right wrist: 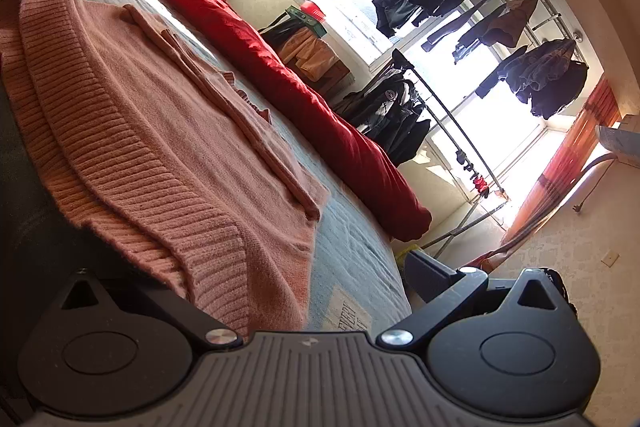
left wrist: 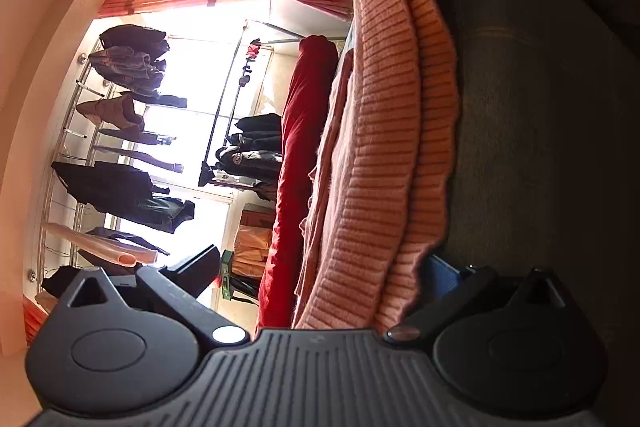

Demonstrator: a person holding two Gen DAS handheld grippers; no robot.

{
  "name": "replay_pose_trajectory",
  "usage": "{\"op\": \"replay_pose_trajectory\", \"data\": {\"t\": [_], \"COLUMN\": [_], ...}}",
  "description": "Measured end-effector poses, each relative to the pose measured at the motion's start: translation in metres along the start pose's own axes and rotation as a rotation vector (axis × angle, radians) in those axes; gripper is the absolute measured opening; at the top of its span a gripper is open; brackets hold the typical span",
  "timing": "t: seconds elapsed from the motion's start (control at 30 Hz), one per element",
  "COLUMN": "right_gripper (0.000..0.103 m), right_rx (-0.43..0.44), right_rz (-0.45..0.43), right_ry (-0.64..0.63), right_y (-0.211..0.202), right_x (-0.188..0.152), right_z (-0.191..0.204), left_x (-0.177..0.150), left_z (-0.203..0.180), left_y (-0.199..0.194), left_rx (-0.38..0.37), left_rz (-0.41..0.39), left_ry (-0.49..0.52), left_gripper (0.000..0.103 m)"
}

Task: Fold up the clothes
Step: 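Lower the held hem over the sweater body with both tools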

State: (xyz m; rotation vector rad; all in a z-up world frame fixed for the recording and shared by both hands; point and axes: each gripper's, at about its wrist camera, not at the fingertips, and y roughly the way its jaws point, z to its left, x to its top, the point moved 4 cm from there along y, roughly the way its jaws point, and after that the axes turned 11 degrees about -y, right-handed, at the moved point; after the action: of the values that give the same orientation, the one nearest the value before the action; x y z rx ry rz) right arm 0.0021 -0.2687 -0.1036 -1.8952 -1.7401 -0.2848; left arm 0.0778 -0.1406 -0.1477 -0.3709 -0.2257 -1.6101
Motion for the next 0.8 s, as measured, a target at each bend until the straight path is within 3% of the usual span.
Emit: {"op": "replay_pose_trajectory", "data": {"t": [0.37, 0.6, 0.8], "right_gripper": [0.103, 0.103, 0.103], "right_rx": [-0.002, 0.021, -0.017], "right_rz": [-0.004, -0.020, -0.010], "right_ry": [0.006, -0.007, -0.087], "right_y": [-0.003, 0.000, 0.000], "right_x": [-0.004, 0.001, -0.004], "right_z": [-0.003, 0.012, 0.020], "left_x": [-0.012, 0.015, 0.002], "left_z": [0.011, -0.005, 0.014], "left_y": [0.016, 0.023, 0.033], "left_rx": [0.029, 0.005, 0.052], "left_rz": [0.051, -0.024, 0.070], "left_ry": [0.008, 0.044, -0.004], "left_gripper": [0.103, 0.103, 0.103]}}
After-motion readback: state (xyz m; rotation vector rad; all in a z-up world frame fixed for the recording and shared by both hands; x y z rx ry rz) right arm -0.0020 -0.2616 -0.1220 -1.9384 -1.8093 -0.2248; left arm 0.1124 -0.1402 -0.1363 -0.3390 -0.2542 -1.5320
